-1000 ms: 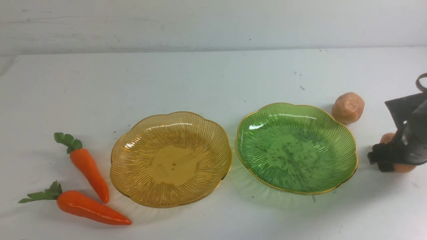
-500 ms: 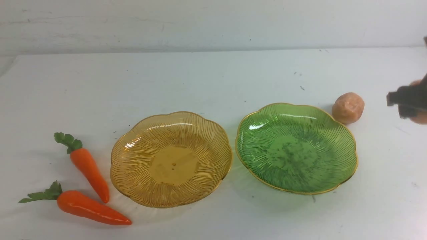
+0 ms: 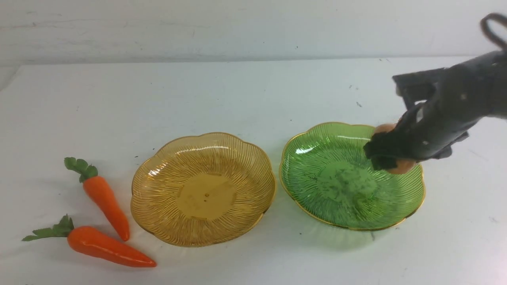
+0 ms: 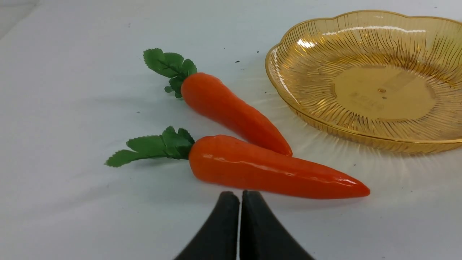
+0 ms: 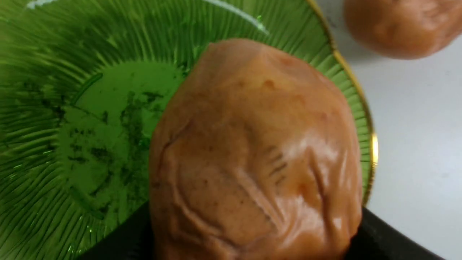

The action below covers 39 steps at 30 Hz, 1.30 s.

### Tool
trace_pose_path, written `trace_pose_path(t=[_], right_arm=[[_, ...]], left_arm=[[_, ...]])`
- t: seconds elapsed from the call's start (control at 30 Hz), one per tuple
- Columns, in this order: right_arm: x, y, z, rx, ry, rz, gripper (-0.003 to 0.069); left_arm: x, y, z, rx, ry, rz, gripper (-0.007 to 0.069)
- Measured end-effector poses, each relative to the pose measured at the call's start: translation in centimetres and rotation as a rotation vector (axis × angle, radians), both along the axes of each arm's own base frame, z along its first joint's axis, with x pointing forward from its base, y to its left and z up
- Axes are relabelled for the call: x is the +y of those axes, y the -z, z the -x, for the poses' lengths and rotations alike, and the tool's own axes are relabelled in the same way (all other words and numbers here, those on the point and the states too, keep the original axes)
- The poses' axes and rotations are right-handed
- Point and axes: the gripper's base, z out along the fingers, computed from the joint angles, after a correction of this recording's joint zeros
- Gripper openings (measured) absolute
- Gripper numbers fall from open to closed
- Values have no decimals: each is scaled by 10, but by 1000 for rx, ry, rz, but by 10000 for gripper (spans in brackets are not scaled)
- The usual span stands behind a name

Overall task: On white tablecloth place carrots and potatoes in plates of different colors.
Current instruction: 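Put the potato onto the plate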

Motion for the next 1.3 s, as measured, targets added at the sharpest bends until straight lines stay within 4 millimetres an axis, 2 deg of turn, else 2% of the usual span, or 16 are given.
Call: trace_pose_path(t=[0.07, 0.23, 0.3, 0.37, 0.53, 0.6, 0.7, 0.77, 0.83, 0.87, 0.93, 1.0, 1.1, 1.2, 1.3], right_arm=[[9, 18, -3, 30, -33, 23, 537], [12, 26, -6, 48, -42, 37, 632], [12, 17, -11, 46, -46, 61, 682], [11, 8, -15, 37, -48, 77, 688], [9, -30, -32, -54, -56, 150, 679], [2, -41, -41, -114, -43, 148, 617], [-19, -50, -53, -170, 47, 98, 449], [-37, -49, -60, -184, 142, 42, 293], [-58, -41, -69, -182, 260, -34, 95], [-64, -35, -73, -185, 297, -59, 37], [-67, -27, -78, -189, 317, -75, 10], [-67, -20, -83, -203, 317, -80, 8], [-66, -11, -91, -239, 320, -103, 63], [-65, -8, -96, -278, 342, -139, 193], [-64, -2, -99, -277, 405, -182, 405]], left_arm=[[0, 0, 0, 0, 0, 0, -3], [0, 0, 0, 0, 0, 0, -3], [0, 0, 0, 0, 0, 0, -3], [0, 0, 0, 0, 0, 0, -3], [0, 0, 0, 0, 0, 0, -3], [0, 0, 0, 0, 0, 0, -3], [0, 0, 0, 0, 0, 0, -3], [0, 0, 0, 0, 0, 0, -3], [0, 0, 0, 0, 0, 0, -3], [0, 0, 0, 0, 0, 0, -3], [0, 0, 0, 0, 0, 0, -3], [0, 0, 0, 0, 0, 0, -3], [0, 0, 0, 0, 0, 0, -3], [0, 0, 0, 0, 0, 0, -3], [0, 0, 0, 0, 0, 0, -3]])
